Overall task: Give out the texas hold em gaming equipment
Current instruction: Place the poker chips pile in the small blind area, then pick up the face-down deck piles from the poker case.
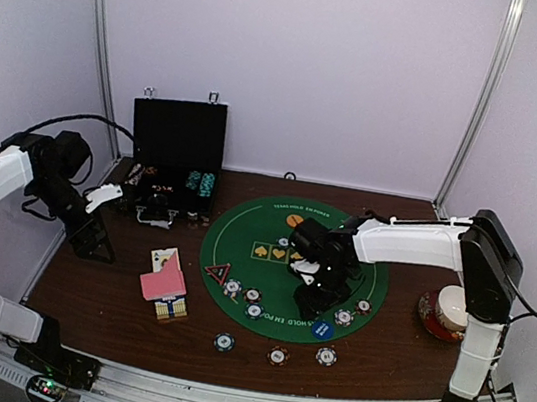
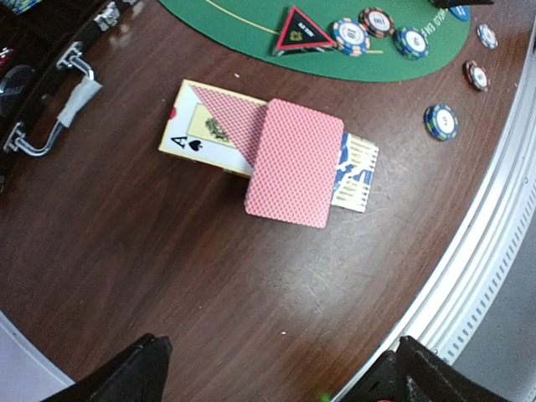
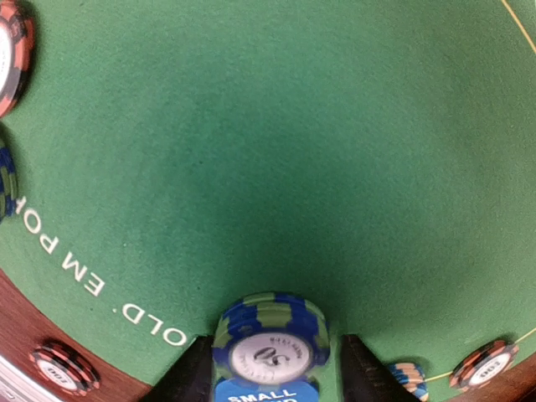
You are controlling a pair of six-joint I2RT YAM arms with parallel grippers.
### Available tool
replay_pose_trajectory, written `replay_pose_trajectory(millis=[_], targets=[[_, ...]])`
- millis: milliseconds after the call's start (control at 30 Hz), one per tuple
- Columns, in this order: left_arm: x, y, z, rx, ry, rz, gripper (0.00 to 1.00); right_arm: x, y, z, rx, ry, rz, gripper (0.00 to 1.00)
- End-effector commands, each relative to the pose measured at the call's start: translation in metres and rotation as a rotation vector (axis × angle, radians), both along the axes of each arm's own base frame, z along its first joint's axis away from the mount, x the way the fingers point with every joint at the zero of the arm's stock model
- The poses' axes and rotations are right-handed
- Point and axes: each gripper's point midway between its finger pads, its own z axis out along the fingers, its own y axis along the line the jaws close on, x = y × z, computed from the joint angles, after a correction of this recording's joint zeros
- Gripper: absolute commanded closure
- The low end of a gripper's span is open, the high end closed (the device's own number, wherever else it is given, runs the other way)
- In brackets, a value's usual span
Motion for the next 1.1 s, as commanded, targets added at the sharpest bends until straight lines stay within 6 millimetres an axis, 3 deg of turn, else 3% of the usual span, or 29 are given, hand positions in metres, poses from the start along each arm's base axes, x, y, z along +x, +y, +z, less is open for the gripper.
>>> replay_pose_trajectory(millis=[0, 300, 567, 733, 1067], targets=[[0.003, -0.012, -0.019, 0.047, -0.014, -0.086, 0.03, 0.011, 0.000, 0.010, 0.000, -0.041, -0.036, 0.31], [0.005, -0.040, -0.060, 0.118, 0.024, -0.178, 0.02, 0.033, 0.016, 0.087, 0.131, -0.187, -0.090, 0.01], [0.014, -0.055, -0.095, 0.206, 0.027, -0.238, 0.02, 0.038, 0.018, 0.135, 0.242, -0.271, -0.160, 0.01], [0.022, -0.064, -0.107, 0.236, 0.012, -0.232, 0.02, 0.036, 0.015, 0.148, 0.274, -0.290, -0.181, 0.00], [0.024, -0.069, -0.125, 0.270, 0.030, -0.236, 0.02, 0.031, 0.008, 0.146, 0.271, -0.287, -0.197, 0.00]])
